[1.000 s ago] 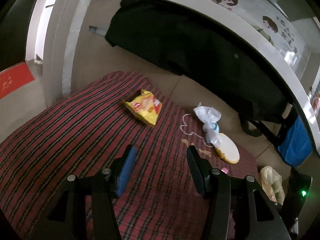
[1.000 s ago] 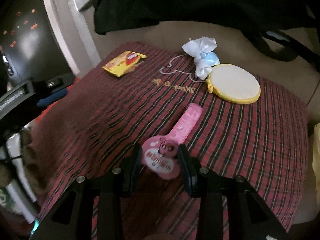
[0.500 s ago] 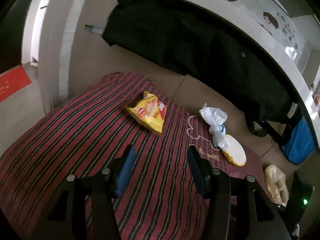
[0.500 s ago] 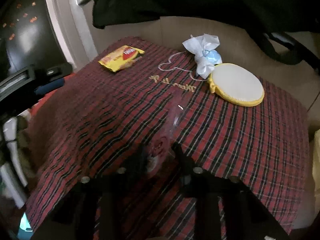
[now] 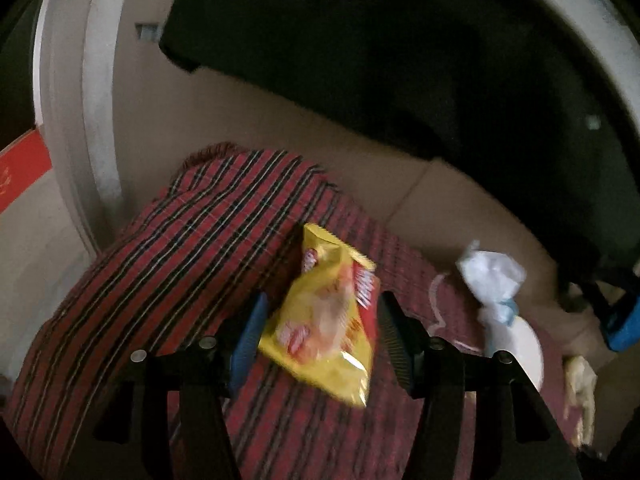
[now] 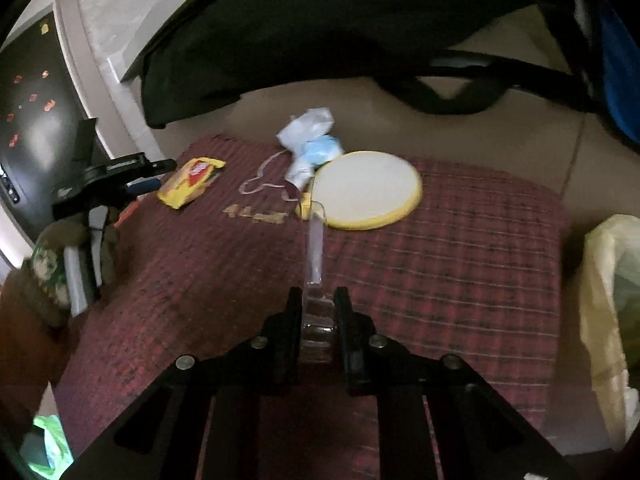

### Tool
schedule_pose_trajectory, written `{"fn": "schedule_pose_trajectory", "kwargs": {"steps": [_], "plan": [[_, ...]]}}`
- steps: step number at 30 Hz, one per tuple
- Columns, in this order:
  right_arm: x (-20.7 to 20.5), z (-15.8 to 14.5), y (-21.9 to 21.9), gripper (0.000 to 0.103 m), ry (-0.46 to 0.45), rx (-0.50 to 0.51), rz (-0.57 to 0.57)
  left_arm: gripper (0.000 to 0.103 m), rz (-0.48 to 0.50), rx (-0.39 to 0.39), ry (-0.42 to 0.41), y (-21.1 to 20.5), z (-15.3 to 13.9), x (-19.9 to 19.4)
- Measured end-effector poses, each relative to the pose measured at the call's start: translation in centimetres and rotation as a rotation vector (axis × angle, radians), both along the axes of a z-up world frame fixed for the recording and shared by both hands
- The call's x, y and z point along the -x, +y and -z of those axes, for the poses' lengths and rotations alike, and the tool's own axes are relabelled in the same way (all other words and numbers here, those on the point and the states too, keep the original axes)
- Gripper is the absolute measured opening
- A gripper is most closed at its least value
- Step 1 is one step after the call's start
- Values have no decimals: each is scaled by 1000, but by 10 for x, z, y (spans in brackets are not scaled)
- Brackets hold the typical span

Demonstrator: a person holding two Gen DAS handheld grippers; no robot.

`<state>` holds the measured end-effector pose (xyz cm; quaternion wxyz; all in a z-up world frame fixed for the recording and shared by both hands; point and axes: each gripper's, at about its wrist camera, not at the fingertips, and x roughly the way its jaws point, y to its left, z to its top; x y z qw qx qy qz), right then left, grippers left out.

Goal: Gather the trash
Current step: 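Grasp the clear plastic piece with the right gripper while the left grasps the yellow wrapper, then carry the yellow wrapper and clear plastic piece over the lined bin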

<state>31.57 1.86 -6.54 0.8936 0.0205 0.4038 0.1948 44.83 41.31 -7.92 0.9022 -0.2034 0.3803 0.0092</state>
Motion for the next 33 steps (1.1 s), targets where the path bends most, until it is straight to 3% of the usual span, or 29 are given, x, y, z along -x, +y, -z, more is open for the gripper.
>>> {"fn": "schedule_pose_trajectory", "kwargs": {"steps": [5,9,10,11,15,21,33], "plan": [[1,8,-7,13,-4,20,-7,56,-24,-8,87,-14,15,-16],[4,10,-12,13,-5,4,-15,41,-48,-26,106,-26,15,-11],[6,10,-14,13,-10,1,-16,29,-38,-20,100,-30,13,-8],[9,9,-16,13,-13,-1,-17,26,-32,-27,94,-34,11,-4],[19,3,-25,13,-28,-18,-18,24,-19,-113,23,-68,-13,29],[37,-15,-40,13,-75,-40,-12,24,26,-177,-96,-131,-56,95],[64,-70,-85,13,-226,-48,19,24,125,-205,-320,-241,-107,195]]}}
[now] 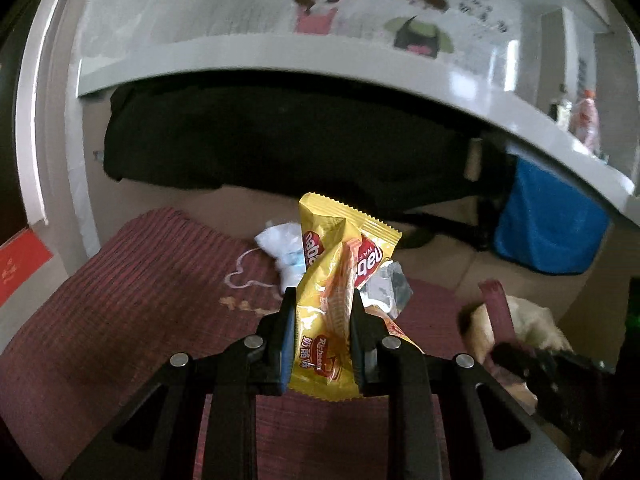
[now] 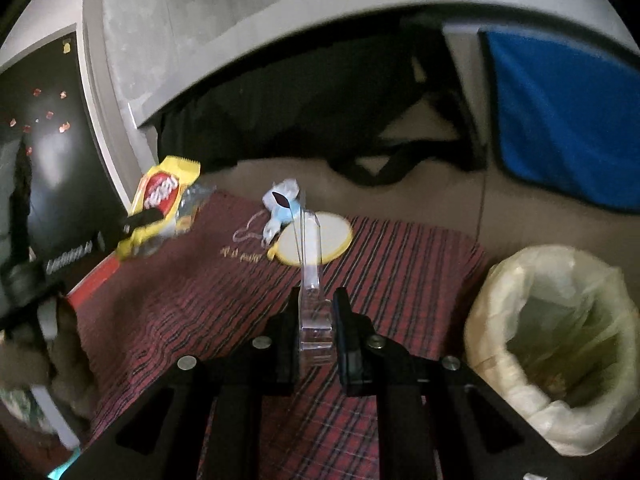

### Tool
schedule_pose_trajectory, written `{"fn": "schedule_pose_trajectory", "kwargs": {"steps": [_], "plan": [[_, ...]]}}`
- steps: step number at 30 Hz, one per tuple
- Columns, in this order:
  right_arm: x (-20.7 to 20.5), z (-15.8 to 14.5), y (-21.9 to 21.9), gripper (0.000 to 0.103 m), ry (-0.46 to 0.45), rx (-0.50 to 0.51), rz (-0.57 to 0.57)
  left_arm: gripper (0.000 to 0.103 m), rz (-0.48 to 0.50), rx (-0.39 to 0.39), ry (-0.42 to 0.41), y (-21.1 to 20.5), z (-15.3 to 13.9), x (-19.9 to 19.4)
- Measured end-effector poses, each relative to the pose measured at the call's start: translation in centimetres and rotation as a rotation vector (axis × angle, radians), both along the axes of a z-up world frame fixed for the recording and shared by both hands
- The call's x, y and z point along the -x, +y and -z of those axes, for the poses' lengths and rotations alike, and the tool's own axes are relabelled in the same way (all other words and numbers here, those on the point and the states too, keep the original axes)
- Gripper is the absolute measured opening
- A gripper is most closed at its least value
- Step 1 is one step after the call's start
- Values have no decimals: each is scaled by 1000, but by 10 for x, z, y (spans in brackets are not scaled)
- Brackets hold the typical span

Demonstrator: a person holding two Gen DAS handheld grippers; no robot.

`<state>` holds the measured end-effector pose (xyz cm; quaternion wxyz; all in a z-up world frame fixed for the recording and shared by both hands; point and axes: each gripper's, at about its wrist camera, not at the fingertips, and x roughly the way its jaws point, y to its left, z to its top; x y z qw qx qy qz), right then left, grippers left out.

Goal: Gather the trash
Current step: 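Carry the yellow wrapper and clear plastic piece over the lined bin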

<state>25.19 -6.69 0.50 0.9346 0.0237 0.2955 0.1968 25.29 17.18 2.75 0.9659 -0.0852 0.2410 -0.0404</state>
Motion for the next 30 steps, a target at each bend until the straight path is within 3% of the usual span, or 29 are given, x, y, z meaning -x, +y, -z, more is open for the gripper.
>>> {"fn": "schedule_pose_trajectory", "kwargs": {"steps": [3,9,18,30], "plan": [[6,-19,-8,13,-50,15,5,24,9,2,-47,-15,-8,16],[16,-46,-13,13,-135,34,20,24,32,12,-63,-27,-17,31],[28,-67,-43,13,-183,21,58,24,55,3,-108,-65,-28,40],[37,-60,-129,13,-206,55,209,24,173,42,-174,-152,-21,21]]}}
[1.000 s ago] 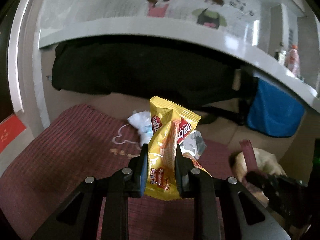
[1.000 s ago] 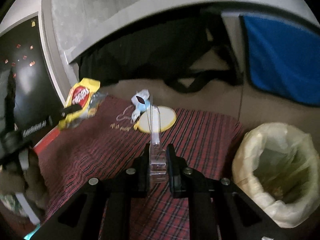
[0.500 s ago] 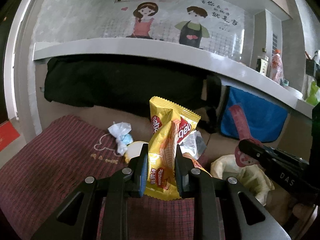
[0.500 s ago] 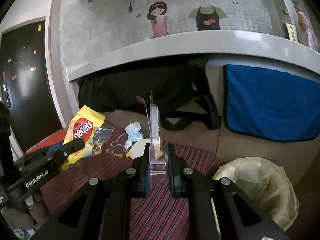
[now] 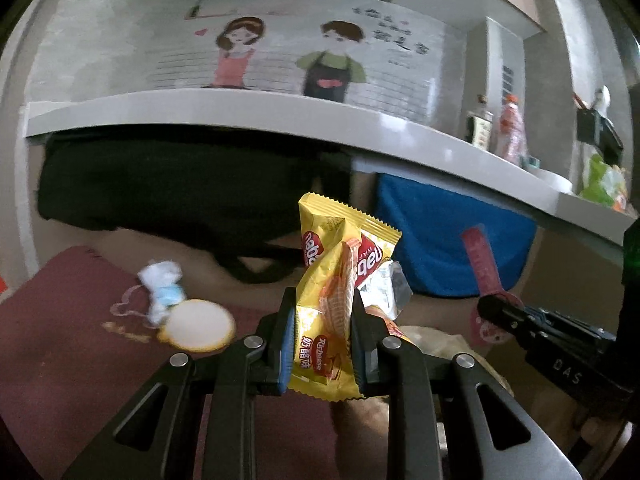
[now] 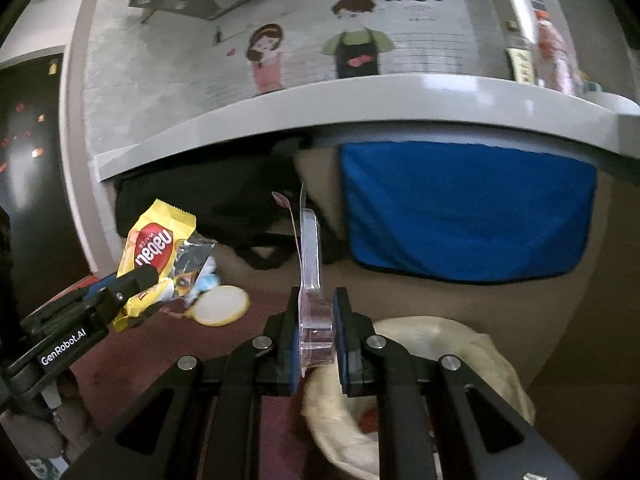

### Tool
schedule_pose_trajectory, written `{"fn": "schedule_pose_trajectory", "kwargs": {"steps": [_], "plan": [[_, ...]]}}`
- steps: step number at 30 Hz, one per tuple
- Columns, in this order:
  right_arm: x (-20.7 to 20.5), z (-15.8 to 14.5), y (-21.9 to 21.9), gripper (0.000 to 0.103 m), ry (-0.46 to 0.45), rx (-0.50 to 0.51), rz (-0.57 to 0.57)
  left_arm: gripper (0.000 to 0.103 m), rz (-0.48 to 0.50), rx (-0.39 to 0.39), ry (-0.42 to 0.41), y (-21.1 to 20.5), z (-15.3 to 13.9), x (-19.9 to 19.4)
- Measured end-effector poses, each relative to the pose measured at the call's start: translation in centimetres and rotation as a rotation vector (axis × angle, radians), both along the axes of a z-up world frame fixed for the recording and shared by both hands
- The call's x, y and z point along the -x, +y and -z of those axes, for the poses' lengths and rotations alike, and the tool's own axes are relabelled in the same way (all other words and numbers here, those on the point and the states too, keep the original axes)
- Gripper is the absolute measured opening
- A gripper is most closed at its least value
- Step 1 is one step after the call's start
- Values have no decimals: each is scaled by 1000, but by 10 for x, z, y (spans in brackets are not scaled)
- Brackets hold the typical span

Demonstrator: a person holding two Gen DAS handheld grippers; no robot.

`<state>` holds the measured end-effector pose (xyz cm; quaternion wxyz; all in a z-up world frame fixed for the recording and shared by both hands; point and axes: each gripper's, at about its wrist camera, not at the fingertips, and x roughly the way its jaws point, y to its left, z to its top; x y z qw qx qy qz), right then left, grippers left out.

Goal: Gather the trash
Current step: 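Carry the yellow wrapper and clear plastic piece over the lined bin, then open both grippers to drop the wrapper and plastic piece into the bin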

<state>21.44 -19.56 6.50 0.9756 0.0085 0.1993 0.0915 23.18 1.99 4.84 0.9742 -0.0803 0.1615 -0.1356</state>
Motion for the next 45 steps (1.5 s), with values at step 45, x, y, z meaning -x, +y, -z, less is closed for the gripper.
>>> {"fn": "schedule_pose_trajectory", "kwargs": {"steps": [45], "plan": [[-47,68,-108,37,179,-154,152,53,262,55,246,-106,73,-86]]}}
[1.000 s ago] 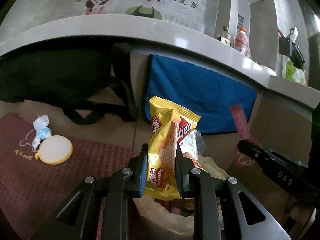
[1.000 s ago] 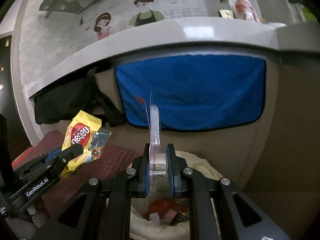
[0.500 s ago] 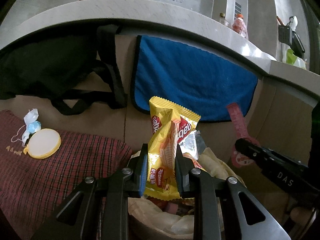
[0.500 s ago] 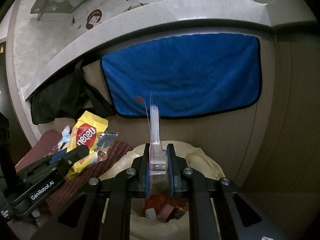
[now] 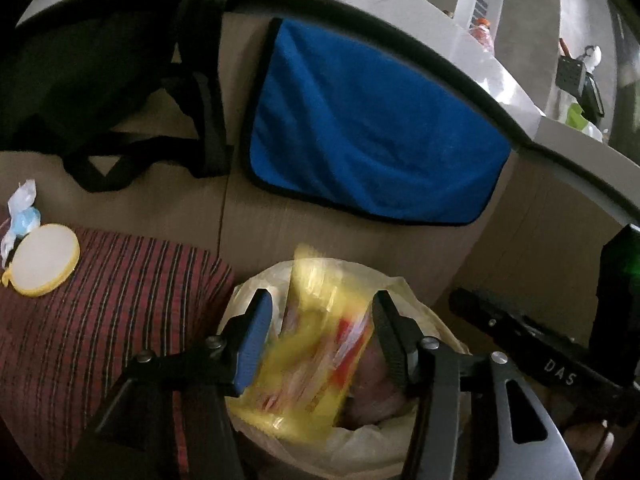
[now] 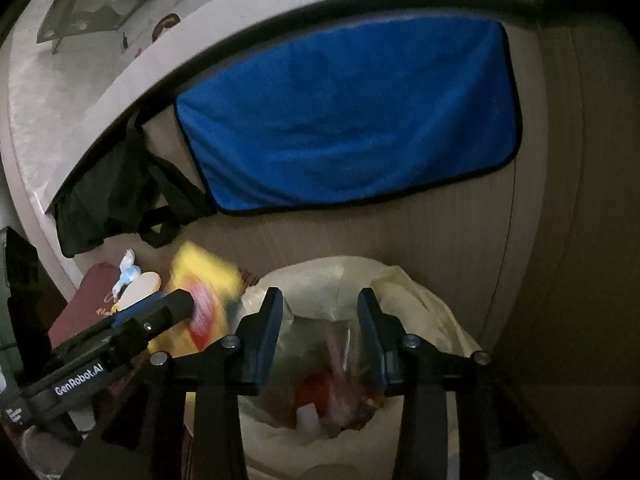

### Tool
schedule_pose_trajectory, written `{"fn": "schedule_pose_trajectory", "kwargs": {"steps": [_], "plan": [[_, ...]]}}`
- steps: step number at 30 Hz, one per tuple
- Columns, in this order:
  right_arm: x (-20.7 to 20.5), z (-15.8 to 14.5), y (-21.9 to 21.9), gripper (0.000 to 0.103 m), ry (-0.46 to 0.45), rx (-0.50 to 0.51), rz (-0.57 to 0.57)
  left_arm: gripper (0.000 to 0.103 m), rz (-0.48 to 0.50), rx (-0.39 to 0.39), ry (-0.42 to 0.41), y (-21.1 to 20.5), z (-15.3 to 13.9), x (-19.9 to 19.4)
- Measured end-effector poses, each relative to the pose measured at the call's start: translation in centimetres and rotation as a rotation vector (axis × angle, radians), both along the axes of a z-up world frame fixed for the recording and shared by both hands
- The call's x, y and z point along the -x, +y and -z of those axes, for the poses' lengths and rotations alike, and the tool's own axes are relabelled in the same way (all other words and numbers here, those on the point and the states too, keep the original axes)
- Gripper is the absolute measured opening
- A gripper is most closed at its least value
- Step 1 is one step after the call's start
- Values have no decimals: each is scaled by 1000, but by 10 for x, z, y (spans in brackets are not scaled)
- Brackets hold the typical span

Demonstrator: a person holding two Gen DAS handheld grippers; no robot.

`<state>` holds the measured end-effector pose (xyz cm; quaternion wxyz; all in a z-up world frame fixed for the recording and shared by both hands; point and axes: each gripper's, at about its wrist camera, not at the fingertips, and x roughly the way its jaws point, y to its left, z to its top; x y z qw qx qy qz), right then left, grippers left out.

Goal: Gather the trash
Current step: 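Open both grippers to drop the wrapper and plastic piece into the bin, then move both open grippers back from the bin to the bench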

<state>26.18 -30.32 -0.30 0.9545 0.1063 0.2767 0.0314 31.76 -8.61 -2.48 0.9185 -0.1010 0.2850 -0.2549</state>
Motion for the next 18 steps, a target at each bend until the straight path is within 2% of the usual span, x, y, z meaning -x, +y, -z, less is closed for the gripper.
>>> {"fn": "schedule_pose_trajectory", "kwargs": {"steps": [8,18], "plan": [[4,-7,6,37,0,24,19,53,-29,40,30,19,-7,-6],[1,-27,50,37,-20,73,-20,53,-111,69,26,70,-17,-8]]}}
